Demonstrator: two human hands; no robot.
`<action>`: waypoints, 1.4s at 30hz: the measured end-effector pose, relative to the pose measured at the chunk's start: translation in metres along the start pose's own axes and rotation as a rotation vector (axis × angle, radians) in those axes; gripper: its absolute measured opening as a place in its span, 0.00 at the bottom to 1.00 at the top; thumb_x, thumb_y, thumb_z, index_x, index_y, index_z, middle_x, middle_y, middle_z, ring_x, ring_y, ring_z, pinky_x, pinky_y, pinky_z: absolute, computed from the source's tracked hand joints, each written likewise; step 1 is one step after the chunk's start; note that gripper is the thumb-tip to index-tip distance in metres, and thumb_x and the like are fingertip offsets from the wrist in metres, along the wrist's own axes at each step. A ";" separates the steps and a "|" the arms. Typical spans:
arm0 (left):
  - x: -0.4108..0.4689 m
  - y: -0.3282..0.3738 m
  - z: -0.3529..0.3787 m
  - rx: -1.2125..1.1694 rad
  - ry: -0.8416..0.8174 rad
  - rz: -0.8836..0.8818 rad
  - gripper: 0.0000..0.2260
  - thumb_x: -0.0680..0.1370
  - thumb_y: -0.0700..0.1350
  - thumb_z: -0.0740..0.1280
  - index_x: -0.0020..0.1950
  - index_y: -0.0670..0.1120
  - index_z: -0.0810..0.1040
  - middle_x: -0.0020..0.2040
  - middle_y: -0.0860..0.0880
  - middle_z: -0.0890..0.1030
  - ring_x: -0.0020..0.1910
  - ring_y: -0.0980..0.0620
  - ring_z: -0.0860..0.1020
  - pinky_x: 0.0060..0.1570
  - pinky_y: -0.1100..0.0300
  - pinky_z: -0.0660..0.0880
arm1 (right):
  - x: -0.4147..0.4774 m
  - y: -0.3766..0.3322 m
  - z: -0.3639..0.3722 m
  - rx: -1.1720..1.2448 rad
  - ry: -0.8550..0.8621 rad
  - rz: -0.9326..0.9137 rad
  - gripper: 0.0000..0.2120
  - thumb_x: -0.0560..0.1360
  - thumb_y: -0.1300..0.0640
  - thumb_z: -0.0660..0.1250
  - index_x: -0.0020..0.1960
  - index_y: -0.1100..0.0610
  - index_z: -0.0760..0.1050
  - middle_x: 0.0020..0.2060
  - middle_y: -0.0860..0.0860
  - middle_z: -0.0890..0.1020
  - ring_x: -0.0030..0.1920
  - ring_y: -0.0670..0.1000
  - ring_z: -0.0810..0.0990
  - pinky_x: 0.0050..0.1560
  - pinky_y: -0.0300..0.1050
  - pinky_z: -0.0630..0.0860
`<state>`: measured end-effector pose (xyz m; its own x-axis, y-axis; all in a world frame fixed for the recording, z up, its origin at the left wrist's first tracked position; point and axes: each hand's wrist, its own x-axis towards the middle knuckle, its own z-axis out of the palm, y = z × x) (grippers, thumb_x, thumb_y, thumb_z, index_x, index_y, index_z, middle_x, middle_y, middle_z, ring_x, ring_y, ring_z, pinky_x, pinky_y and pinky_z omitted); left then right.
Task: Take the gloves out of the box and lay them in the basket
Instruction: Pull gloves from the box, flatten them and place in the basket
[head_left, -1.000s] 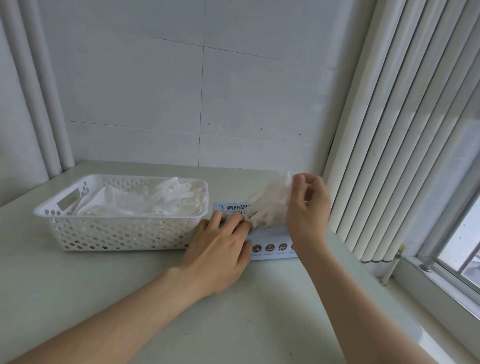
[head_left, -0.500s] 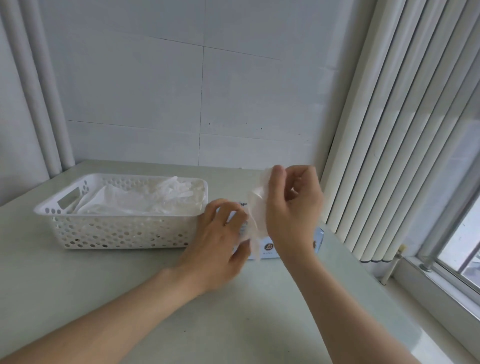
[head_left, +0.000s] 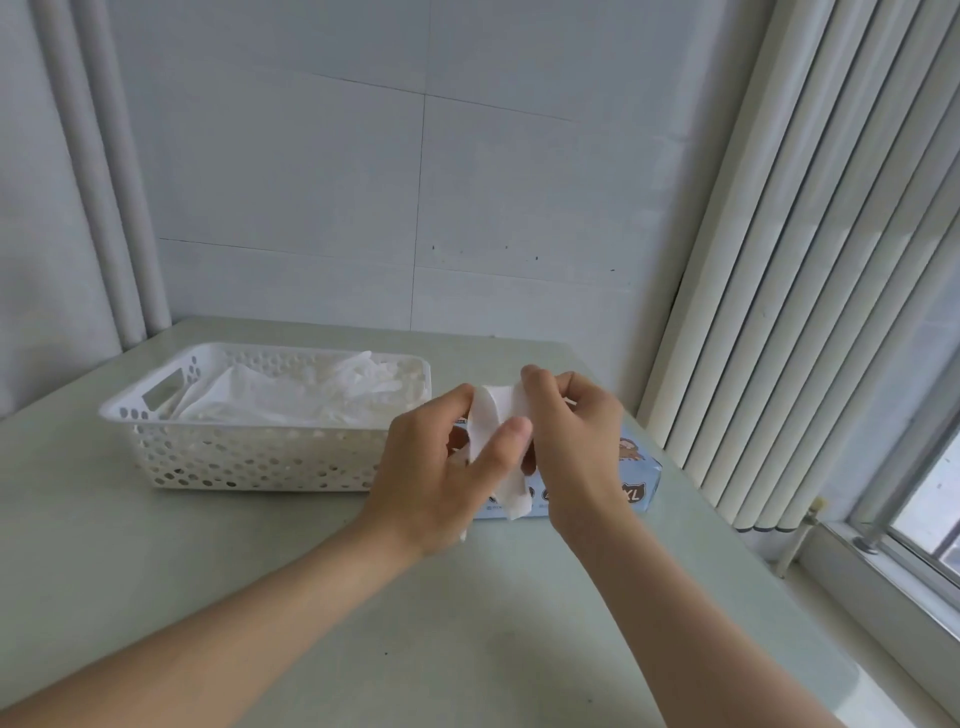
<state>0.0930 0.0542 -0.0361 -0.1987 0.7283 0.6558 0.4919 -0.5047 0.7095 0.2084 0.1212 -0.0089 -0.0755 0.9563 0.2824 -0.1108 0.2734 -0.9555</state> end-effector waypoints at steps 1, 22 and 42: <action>0.001 -0.003 0.001 0.043 0.032 0.006 0.16 0.80 0.53 0.70 0.37 0.48 0.73 0.30 0.56 0.75 0.28 0.57 0.72 0.31 0.66 0.65 | -0.001 -0.001 0.000 -0.002 -0.013 -0.008 0.15 0.78 0.57 0.69 0.37 0.60 0.68 0.29 0.59 0.71 0.26 0.54 0.71 0.24 0.40 0.68; 0.032 -0.006 -0.023 0.174 0.019 -0.048 0.17 0.79 0.51 0.61 0.42 0.37 0.78 0.34 0.41 0.76 0.36 0.42 0.73 0.36 0.44 0.71 | 0.000 0.013 0.007 -0.174 -0.234 -0.239 0.05 0.78 0.55 0.75 0.47 0.54 0.80 0.35 0.50 0.82 0.34 0.49 0.78 0.35 0.45 0.75; 0.060 -0.012 -0.046 0.040 -0.004 -0.292 0.09 0.83 0.39 0.59 0.49 0.48 0.78 0.40 0.51 0.76 0.37 0.52 0.71 0.39 0.56 0.68 | 0.009 0.008 -0.007 -0.174 -0.420 -0.092 0.12 0.77 0.58 0.78 0.46 0.63 0.77 0.40 0.63 0.87 0.43 0.70 0.85 0.39 0.57 0.79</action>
<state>0.0361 0.0826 0.0062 -0.3336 0.8417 0.4244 0.4475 -0.2549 0.8572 0.2134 0.1331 -0.0147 -0.4719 0.8125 0.3423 0.0296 0.4026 -0.9149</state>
